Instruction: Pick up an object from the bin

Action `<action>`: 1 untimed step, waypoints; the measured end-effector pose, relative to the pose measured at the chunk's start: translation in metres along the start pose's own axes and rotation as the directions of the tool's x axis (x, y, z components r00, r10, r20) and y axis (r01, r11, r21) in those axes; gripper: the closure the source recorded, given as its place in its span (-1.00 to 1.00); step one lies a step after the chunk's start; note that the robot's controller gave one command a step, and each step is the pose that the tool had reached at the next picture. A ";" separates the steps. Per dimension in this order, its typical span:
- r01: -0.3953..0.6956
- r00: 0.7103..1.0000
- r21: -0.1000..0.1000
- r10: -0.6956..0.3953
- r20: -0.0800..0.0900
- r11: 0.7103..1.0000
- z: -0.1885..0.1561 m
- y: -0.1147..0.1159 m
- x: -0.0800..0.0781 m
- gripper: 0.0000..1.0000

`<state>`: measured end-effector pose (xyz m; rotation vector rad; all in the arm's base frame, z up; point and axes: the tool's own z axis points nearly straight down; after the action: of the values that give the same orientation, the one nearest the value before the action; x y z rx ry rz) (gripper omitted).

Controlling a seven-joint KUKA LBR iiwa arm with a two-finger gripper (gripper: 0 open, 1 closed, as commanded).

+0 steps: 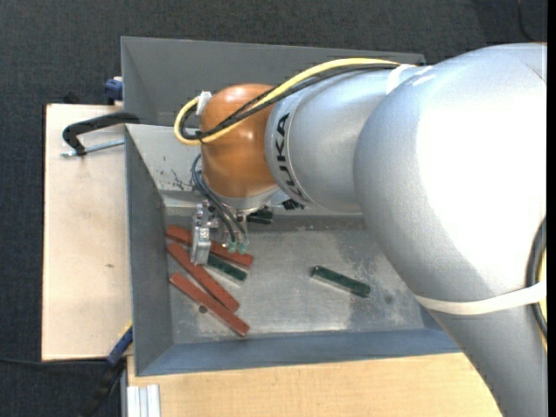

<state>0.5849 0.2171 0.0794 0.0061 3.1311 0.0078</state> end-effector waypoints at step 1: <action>0.020 1.000 0.002 -0.020 -0.007 1.000 -0.029 -0.007 0.007 1.00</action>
Offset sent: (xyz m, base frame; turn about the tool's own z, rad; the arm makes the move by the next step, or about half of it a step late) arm 0.0063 0.0048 0.0457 -0.0545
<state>0.5776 0.2097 0.1086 -0.0257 3.1378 0.0041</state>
